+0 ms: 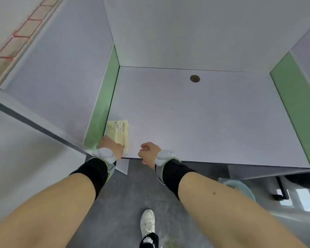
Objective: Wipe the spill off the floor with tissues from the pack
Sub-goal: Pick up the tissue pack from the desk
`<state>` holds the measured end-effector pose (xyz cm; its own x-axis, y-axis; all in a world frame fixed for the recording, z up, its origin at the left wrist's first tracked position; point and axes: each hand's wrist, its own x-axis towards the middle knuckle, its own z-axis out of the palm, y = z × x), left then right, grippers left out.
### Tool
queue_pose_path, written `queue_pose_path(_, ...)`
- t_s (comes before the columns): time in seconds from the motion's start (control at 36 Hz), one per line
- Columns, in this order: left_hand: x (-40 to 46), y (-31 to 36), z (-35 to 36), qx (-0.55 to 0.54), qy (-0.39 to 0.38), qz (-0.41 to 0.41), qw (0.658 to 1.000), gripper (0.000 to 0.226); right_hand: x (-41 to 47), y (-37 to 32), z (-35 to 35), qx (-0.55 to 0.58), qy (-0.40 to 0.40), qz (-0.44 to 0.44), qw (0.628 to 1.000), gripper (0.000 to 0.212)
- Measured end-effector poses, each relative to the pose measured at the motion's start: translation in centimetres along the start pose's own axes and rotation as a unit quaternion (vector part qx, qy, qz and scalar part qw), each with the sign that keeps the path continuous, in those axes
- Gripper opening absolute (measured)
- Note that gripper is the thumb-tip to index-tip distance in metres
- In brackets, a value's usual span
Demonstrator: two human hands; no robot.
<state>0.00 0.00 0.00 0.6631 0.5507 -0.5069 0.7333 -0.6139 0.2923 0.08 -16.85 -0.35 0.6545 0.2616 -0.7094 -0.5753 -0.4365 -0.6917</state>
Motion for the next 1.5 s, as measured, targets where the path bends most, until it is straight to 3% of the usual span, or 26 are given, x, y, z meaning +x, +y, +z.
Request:
queue_pose_path(0.19,3.7,-1.7,1.8,-0.054,0.005,-0.022,0.998,0.048,3.6,-1.3,3.6,0.099,-0.066,0.028,0.993,0.068)
queue_pose_path(0.33,3.8,-1.6,1.8,-0.068,-0.017,0.009,0.997,0.05,4.0,-2.0,4.7,0.139,-0.048,0.029,0.989,0.069)
queue_pose_path(0.44,3.0,-1.4,1.9,-0.006,0.001,0.062,0.998,0.049,4.0,-1.8,4.5,0.082,-0.024,0.008,0.996,0.064)
queue_pose_path(0.58,1.3,-0.5,2.3,-0.044,0.029,0.019,0.998,0.061,2.3,-0.7,3.0,0.002,0.029,-0.01,1.0,0.061)
queue_pose_path(0.72,-2.9,0.3,3.7,-0.138,0.022,-0.013,0.99,0.034,-1.8,1.3,-0.5,-0.094,0.039,-0.042,0.994,0.049)
queue_pose_path(0.83,-8.1,1.1,5.2,-0.264,0.035,-0.027,0.963,0.048,-5.6,3.4,-3.6,-0.097,0.045,-0.067,0.992,0.046)
queue_pose_path(1.11,-21.8,2.2,8.5,-0.381,-0.004,-0.022,0.924,0.057,-15.8,10.1,-9.9,-0.106,0.062,-0.139,0.983,0.046)
queue_pose_path(1.22,-27.1,1.5,9.9,-0.488,-0.02,-0.085,0.868,0.049,-21.0,12.9,-11.7,-0.108,0.021,-0.16,0.981,0.013)
queue_pose_path(1.25,-28.3,1.2,10.1,-0.496,-0.02,-0.092,0.863,0.051,-22.2,13.4,-12.0,-0.114,0.008,-0.165,0.98,0.013)
queue_pose_path(1.42,-32.2,-1.3,12.1,-0.435,-0.003,-0.091,0.896,0.055,-26.9,16.0,-12.7,-0.155,-0.025,-0.141,0.977,0.008)
queue_pose_path(1.5,-33.5,-2.6,13.2,-0.403,0.035,-0.079,0.911,0.056,-28.2,16.1,-12.1,-0.211,0.007,-0.121,0.97,0.021)
